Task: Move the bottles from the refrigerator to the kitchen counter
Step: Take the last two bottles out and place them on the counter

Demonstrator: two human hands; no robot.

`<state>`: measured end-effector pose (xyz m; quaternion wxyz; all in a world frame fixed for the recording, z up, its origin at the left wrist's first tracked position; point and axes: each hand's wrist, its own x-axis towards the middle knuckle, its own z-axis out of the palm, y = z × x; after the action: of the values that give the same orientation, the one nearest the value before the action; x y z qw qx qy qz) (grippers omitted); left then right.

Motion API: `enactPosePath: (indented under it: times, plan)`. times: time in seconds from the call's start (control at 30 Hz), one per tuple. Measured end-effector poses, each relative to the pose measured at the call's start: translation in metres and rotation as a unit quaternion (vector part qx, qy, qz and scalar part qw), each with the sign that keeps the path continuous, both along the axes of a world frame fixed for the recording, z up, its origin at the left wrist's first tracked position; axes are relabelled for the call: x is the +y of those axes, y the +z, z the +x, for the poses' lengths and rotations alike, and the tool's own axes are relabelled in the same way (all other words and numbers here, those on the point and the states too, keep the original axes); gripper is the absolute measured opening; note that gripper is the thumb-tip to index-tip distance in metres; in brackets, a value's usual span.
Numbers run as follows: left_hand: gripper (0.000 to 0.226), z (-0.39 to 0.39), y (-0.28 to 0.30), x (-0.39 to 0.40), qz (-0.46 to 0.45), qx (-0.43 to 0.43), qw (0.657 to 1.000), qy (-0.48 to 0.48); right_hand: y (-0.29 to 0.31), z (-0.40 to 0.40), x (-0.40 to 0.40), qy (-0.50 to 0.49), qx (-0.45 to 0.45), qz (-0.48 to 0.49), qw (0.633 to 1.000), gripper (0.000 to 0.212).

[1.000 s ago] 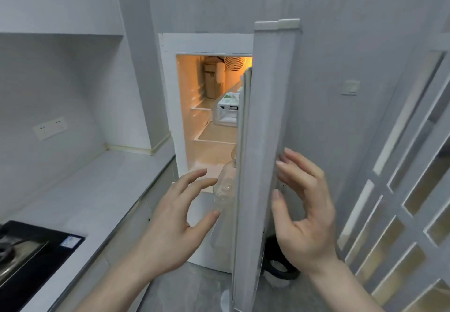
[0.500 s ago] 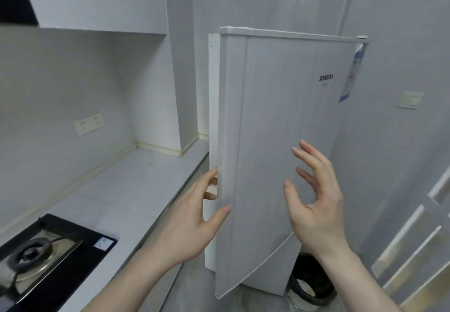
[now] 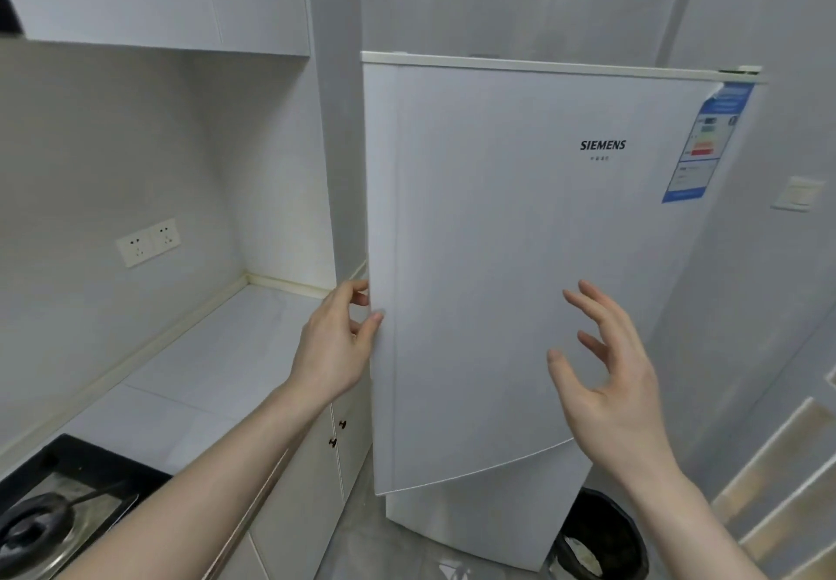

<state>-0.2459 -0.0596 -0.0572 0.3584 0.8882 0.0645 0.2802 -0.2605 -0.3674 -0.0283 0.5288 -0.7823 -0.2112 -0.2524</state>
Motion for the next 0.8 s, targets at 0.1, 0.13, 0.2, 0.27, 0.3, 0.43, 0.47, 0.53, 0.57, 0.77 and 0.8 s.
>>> enactPosePath:
  times: [0.1, 0.13, 0.2, 0.27, 0.3, 0.43, 0.47, 0.53, 0.57, 0.77, 0.8]
  plan:
    - [0.025, 0.035, 0.001, 0.018, -0.001, 0.002, 1.000, 0.019, -0.001, 0.028, 0.005, 0.006, 0.007, -0.014, 1.000, 0.062]
    - [0.022, 0.046, 0.002, 0.023, -0.004, 0.001, 1.000, 0.023, -0.001, 0.037, 0.006, 0.008, 0.007, -0.017, 1.000, 0.062]
    - [0.018, 0.067, 0.003, 0.031, -0.006, 0.004, 0.999, 0.034, -0.002, 0.061, 0.008, 0.012, 0.007, -0.022, 1.000, 0.062]
    - [0.017, 0.088, 0.004, 0.037, -0.011, 0.007, 0.999, 0.051, -0.002, 0.085, 0.008, 0.014, 0.010, -0.032, 0.999, 0.062]
    - [0.018, 0.094, 0.003, 0.038, -0.014, 0.009, 0.998, 0.057, -0.003, 0.092, 0.008, 0.014, 0.012, -0.039, 0.999, 0.062]
    - [0.038, 0.136, 0.003, 0.041, -0.010, 0.016, 0.997, 0.078, 0.003, 0.142, 0.008, 0.012, -0.003, -0.059, 0.998, 0.061]
    - [0.051, 0.142, 0.001, 0.040, -0.007, 0.028, 0.997, 0.074, 0.003, 0.152, 0.007, 0.006, -0.012, -0.069, 0.998, 0.062]
    - [0.083, 0.154, -0.004, 0.034, 0.003, 0.054, 0.997, 0.049, 0.002, 0.173, 0.007, -0.001, -0.030, -0.082, 0.996, 0.062]
    - [0.096, 0.157, -0.008, 0.030, 0.010, 0.060, 0.998, 0.035, 0.000, 0.181, 0.006, 0.001, -0.036, -0.087, 0.996, 0.063]
    - [0.107, 0.177, -0.020, 0.012, 0.078, 0.066, 0.995, 0.021, -0.018, 0.235, 0.001, 0.004, -0.057, -0.120, 0.991, 0.070]
    - [0.108, 0.181, -0.020, 0.012, 0.088, 0.069, 0.993, 0.024, -0.021, 0.242, -0.001, -0.002, -0.056, -0.134, 0.989, 0.072]
